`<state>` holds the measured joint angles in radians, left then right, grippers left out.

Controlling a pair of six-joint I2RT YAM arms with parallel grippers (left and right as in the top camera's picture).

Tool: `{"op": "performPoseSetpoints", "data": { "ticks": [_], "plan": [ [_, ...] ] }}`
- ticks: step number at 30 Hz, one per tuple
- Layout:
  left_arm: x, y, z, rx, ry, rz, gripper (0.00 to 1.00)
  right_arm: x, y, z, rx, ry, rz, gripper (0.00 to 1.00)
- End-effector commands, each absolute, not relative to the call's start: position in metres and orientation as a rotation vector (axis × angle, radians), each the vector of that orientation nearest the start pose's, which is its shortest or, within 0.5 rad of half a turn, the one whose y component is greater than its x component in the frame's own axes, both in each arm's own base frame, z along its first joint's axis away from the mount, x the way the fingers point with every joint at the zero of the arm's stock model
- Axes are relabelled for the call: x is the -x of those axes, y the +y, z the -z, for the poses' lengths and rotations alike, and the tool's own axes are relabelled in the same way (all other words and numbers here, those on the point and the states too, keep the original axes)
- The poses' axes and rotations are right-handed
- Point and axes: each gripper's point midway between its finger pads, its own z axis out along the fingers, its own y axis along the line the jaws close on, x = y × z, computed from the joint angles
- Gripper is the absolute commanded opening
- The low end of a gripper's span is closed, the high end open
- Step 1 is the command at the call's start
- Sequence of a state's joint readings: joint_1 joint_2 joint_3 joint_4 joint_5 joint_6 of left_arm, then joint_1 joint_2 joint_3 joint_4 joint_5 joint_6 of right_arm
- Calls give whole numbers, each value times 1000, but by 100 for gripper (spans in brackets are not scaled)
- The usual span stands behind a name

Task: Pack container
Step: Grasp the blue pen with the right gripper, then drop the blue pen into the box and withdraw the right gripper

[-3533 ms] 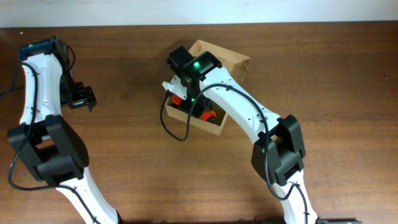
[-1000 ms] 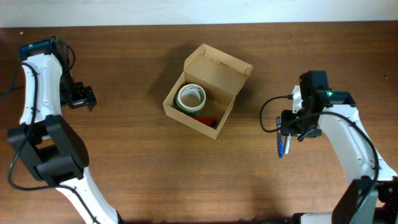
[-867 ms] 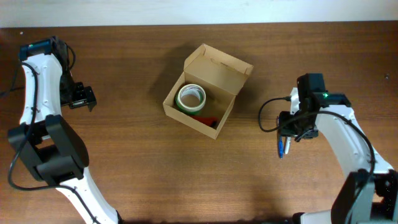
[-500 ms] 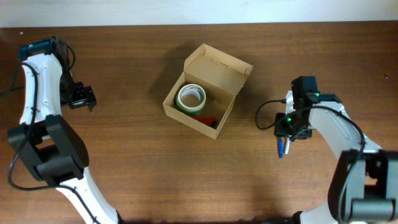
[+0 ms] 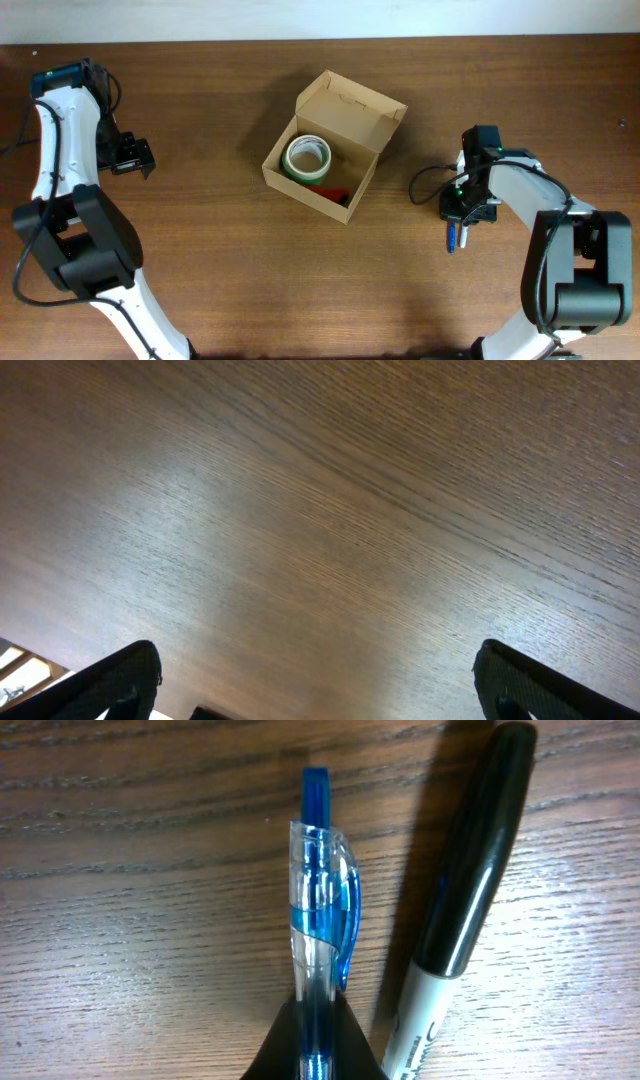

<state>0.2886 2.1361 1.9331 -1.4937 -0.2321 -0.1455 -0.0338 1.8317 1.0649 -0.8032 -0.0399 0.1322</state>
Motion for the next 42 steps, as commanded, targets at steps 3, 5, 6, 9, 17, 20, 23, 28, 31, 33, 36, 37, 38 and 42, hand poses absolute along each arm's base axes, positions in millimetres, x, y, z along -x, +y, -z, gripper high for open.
{"op": "performPoseSetpoints", "data": {
  "ticks": [3,5,6,9,17,20,23,28,31,33,36,37,38,42],
  "plan": [
    [-356,146,-108,664,3191,-350,100,-333,18,-24,-161,3064,-241,4],
    [-356,146,-108,664,3191,-350,100,-353,25,-65,-99,2979,-303,4],
    [-356,146,-108,665,3191,-350,100,-364,27,-89,-72,2929,-317,4],
    [-356,146,-108,664,3191,-350,100,-390,34,-173,56,2762,-350,4],
    [-356,146,-108,665,3190,-350,100,-420,100,-384,486,2200,-291,4],
    [-356,146,-108,664,3191,-350,100,-414,156,-405,710,2060,-277,4],
    [-356,146,-108,664,3191,-350,100,-408,206,-375,923,2063,-222,4],
    [-356,146,-108,664,3191,-350,100,-388,267,-267,1357,2210,-102,4],
    [-356,146,-108,665,3191,-350,100,-380,283,-212,1492,2313,-90,4],
    [-356,146,-108,664,3191,-350,100,-378,288,-180,1551,2378,-89,4],
    [-356,146,-108,664,3191,-350,100,-377,291,-145,1583,2461,-87,4],
    [-356,146,-108,664,3191,-350,100,-378,292,-136,1582,2483,-87,4],
    [-356,146,-108,665,3191,-350,100,-379,292,-128,1589,2495,-86,4],
    [-356,146,-108,665,3191,-350,100,-381,292,-114,1596,2521,-85,4]
  ]
}}
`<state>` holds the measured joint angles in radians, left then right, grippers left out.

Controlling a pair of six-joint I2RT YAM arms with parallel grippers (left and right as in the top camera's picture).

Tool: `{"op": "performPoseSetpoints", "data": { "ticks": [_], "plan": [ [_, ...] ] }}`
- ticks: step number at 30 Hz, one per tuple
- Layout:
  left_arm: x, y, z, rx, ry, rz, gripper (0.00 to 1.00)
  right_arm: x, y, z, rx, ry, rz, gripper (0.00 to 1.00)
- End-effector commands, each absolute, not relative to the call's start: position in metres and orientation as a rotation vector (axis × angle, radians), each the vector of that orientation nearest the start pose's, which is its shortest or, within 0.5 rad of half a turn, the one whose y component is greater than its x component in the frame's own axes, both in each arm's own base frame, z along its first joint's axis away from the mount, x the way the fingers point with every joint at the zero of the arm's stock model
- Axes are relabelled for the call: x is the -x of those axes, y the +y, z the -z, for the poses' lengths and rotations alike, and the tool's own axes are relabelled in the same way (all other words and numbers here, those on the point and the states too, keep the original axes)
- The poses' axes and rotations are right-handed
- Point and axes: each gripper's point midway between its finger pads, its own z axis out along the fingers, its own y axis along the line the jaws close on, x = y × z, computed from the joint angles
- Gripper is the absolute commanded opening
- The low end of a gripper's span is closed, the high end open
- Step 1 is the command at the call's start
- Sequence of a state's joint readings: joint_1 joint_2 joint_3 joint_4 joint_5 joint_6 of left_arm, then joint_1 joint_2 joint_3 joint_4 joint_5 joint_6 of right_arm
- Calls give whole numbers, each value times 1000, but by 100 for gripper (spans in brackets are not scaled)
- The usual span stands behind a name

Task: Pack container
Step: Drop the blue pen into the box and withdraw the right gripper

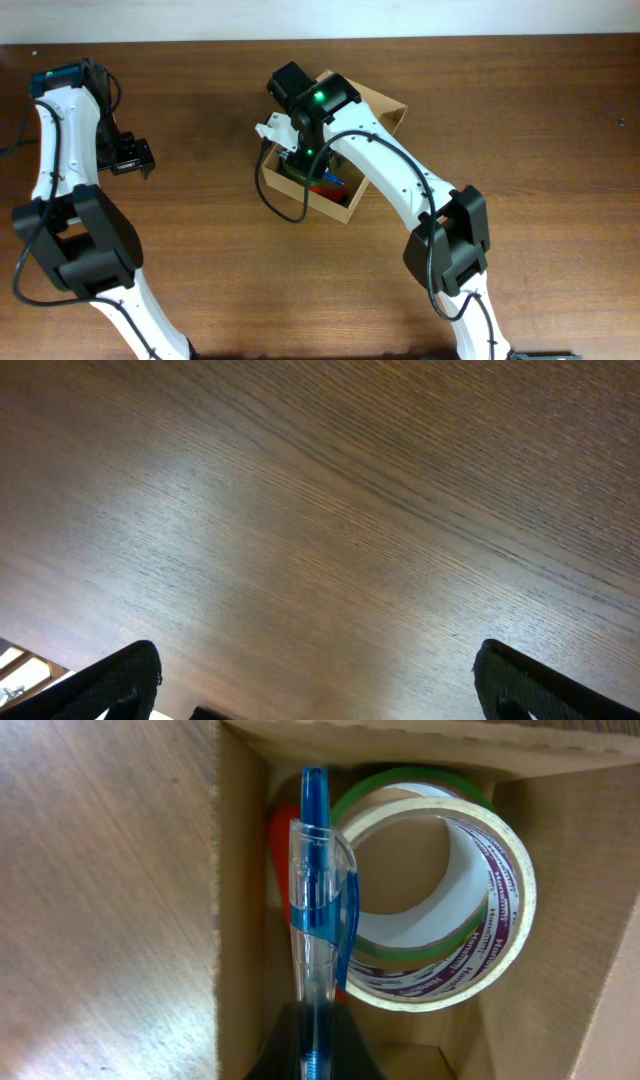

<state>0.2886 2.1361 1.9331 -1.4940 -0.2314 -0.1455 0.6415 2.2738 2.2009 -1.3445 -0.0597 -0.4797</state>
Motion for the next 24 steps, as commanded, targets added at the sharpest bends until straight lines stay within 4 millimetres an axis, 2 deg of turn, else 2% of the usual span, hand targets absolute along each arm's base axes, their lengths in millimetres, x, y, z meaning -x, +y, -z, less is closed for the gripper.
{"op": "performPoseSetpoints", "data": {
  "ticks": [1,14,24],
  "plan": [
    [-356,146,-108,664,3191,-350,100,-382,292,-111,1595,2524,-96,4],
    [-356,146,-108,664,3191,-350,100,-365,293,-74,1602,2603,-166,4],
    [-356,146,-108,664,3191,-350,100,-352,302,-69,1643,2598,-186,4]
  ]
}}
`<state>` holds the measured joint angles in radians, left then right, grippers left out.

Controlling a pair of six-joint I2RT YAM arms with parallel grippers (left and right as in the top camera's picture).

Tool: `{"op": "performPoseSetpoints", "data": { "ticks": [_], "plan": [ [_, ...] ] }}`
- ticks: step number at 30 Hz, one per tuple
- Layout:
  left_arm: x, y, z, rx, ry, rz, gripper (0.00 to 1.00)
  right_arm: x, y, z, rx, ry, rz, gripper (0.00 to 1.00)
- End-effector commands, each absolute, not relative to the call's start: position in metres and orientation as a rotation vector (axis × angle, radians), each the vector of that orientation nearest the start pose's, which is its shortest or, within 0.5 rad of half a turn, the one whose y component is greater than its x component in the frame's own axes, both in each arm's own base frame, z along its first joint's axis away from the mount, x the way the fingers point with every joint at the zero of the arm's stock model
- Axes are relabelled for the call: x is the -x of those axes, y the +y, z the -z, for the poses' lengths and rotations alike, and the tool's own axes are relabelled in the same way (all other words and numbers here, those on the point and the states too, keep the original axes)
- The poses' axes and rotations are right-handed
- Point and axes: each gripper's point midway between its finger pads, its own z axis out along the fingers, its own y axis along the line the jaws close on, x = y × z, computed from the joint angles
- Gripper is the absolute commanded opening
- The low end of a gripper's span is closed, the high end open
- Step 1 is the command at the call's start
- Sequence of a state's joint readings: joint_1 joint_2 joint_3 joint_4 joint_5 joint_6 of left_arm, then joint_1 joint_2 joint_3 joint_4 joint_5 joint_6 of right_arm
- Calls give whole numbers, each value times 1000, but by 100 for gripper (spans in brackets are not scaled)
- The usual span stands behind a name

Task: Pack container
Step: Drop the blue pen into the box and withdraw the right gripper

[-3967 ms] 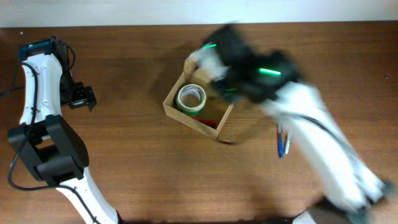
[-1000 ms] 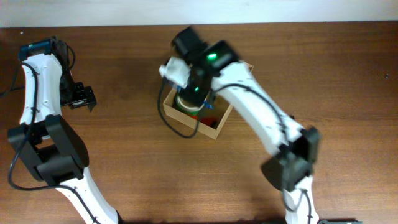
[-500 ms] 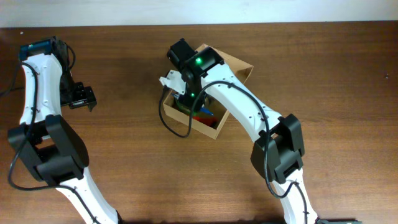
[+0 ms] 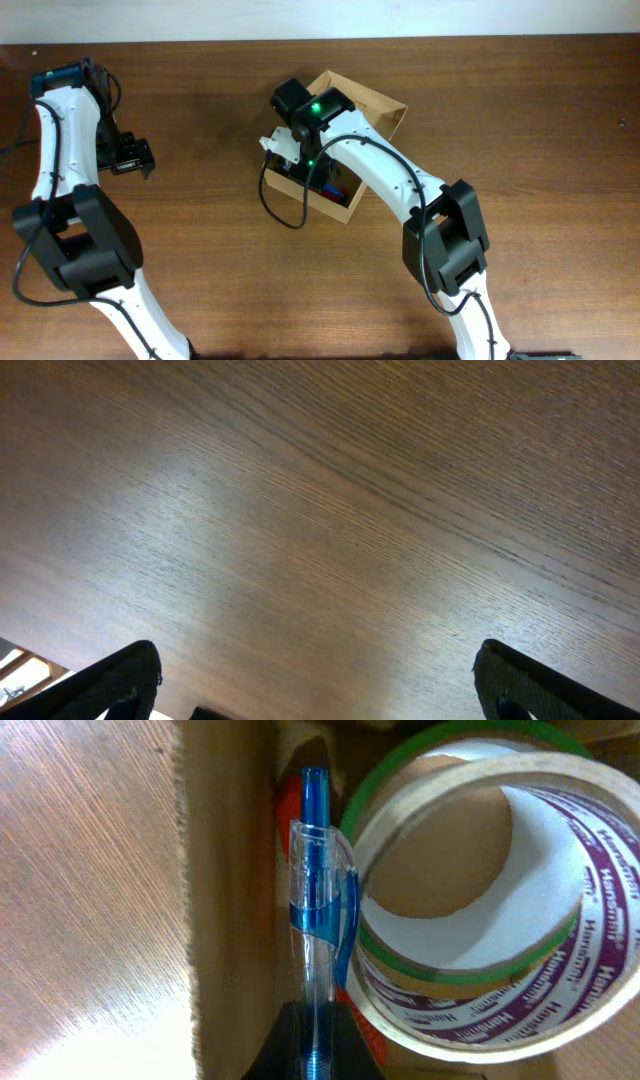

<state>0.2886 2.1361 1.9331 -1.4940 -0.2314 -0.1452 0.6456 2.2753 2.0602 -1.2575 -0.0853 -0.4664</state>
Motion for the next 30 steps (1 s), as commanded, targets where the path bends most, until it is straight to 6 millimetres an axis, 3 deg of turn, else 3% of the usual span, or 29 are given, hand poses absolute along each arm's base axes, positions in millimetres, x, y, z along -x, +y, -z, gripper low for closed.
{"op": "performPoseSetpoints", "data": {
  "ticks": [1,8,10,15,18,21,24,28,30],
  "plan": [
    [-356,146,-108,665,3191,-350,100,-349,305,-67,1653,2595,-191,4],
    [-356,146,-108,664,3191,-350,100,-338,310,-57,1696,2593,-182,4],
    [-356,146,-108,664,3191,-350,100,-340,307,-57,1693,2593,-152,17],
    [-356,146,-108,665,3191,-350,100,-347,302,-58,1674,2593,-118,17],
    [-356,146,-108,664,3191,-350,100,-357,303,-72,1614,2583,-124,16],
    [-356,146,-108,665,3191,-350,100,-369,297,-109,1552,2533,-83,17],
    [-356,146,-108,664,3191,-350,100,-385,278,-168,1383,2478,44,19],
    [-356,146,-108,665,3191,-350,100,-391,226,-266,1115,2357,195,31],
    [-356,146,-108,664,3191,-350,100,-390,196,-305,972,2319,201,33]
  ]
}}
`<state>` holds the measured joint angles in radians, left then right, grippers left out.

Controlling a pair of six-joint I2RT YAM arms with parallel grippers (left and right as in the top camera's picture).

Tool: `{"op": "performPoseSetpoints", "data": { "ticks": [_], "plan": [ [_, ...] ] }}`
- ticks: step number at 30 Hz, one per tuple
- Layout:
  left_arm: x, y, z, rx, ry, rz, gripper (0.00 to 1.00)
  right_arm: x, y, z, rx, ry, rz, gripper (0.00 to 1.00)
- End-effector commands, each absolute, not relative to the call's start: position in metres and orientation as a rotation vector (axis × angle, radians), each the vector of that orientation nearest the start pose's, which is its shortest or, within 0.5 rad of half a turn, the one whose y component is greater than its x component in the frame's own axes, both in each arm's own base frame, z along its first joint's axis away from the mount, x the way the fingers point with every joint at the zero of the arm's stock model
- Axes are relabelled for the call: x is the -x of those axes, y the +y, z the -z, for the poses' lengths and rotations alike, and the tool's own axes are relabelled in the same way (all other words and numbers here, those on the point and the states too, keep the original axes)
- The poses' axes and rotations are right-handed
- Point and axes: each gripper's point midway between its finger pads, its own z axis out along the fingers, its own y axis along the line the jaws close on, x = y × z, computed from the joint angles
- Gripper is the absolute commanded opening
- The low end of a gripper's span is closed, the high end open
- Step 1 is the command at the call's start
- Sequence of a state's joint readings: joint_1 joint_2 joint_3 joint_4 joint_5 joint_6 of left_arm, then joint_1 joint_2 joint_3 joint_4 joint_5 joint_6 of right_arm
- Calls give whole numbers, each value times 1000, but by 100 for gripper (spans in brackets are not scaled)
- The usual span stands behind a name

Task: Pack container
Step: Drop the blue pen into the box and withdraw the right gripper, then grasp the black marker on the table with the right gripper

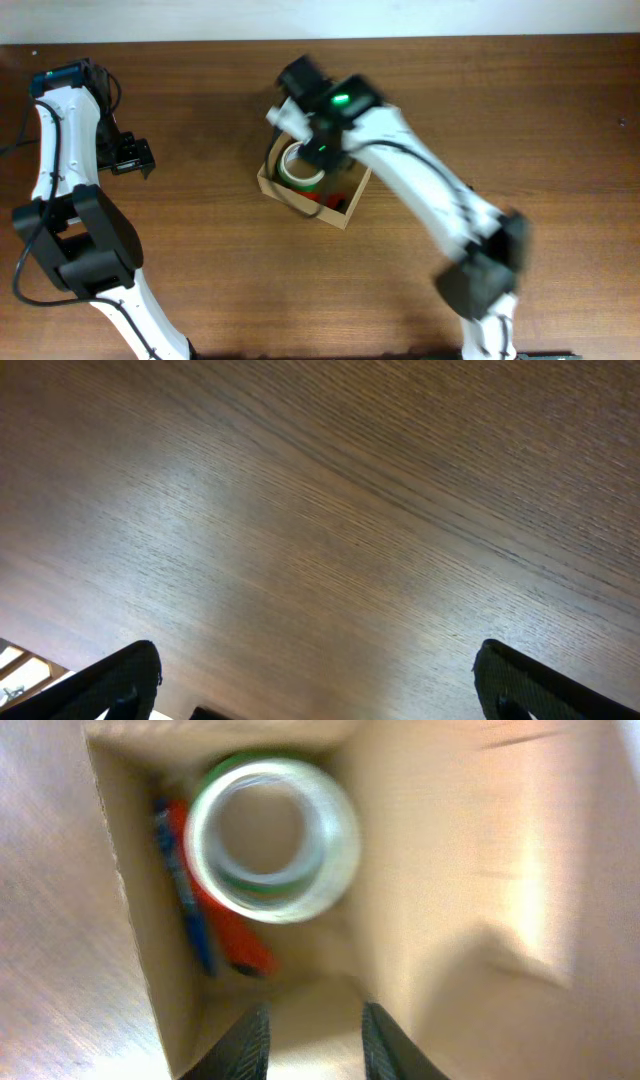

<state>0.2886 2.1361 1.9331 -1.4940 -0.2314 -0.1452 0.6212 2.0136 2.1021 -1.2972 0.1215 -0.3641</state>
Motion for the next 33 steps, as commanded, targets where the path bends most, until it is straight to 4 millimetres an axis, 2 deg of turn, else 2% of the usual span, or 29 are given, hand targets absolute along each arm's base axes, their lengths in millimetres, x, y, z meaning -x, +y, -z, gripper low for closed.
{"op": "performPoseSetpoints", "data": {
  "ticks": [1,2,3,5,6,8,9,11,12,14,18,24,33],
  "plan": [
    [-356,146,-108,664,3191,-350,100,-389,175,-324,879,2305,199,34],
    [-356,146,-108,664,3191,-350,100,-390,139,-345,734,2300,207,36],
    [-356,146,-108,664,3191,-350,100,-389,113,-352,636,2306,222,37],
    [-356,146,-108,664,3191,-350,100,-387,56,-354,413,2340,258,39],
    [-356,146,-108,665,3191,-350,100,-384,27,-346,303,2370,275,41],
    [-356,146,-108,664,3191,-350,100,-375,-20,-317,126,2461,296,47],
    [-356,146,-108,665,3191,-350,100,-367,-41,-295,24,2530,287,47],
    [-356,146,-108,664,3191,-350,100,-351,-62,-244,-131,2680,187,52],
    [-356,146,-108,665,3191,-350,100,-344,-64,-218,-185,2748,112,57],
    [-356,146,-108,664,3191,-350,100,-334,-64,-177,-261,2842,9,59],
    [-356,146,-108,664,3191,-350,100,-321,-58,-120,-355,2952,-58,59],
    [-356,146,-108,664,3191,-350,100,-317,-47,-68,-395,2993,-107,59],
    [-356,146,-108,664,3191,-350,100,-310,-40,-20,-460,3066,-162,52]
  ]
}}
